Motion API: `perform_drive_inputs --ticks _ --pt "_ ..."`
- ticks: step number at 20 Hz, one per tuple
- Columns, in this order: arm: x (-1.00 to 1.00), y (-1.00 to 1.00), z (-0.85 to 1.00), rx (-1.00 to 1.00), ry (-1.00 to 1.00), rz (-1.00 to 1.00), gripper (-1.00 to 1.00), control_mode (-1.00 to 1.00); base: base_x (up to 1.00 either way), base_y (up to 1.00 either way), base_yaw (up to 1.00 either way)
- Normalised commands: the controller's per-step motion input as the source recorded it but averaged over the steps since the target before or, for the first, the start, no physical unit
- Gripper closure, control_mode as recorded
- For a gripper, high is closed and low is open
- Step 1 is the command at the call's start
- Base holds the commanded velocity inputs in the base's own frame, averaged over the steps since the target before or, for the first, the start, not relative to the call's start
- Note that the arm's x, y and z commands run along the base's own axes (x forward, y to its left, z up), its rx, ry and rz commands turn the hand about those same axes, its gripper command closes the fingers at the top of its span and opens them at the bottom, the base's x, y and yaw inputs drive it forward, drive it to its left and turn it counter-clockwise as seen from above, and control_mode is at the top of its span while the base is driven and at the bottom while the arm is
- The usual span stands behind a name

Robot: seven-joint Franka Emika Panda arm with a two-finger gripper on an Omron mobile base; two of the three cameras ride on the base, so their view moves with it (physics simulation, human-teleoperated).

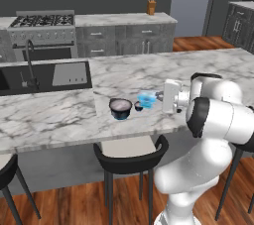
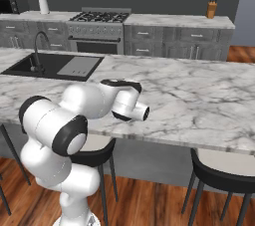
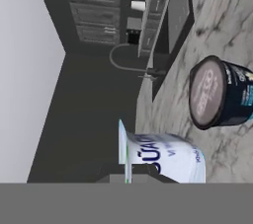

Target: Stack the yogurt containers by placing the smaller containers on top of the larger containers.

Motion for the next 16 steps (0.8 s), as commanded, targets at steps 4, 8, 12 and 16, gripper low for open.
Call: perform_drive_inputs --ticks 4,8,12,16 --pt "0.19 0.25 0.00 0.00 0.01 0.00 1.00 -1.00 0.00 0.00 0.00" --pt "0.11 0.15 0.00 0.00 0.00 0.00 1.00 -1.00 0.00 0.00 0.00" --pt "0.14 0.19 0.00 0.00 0.00 0.00 1.00 -1.00 0.00 0.00 0.00" --pt "0.19 0.22 0.00 0.00 0.00 0.00 1.00 -1.00 0.00 0.00 0.00"
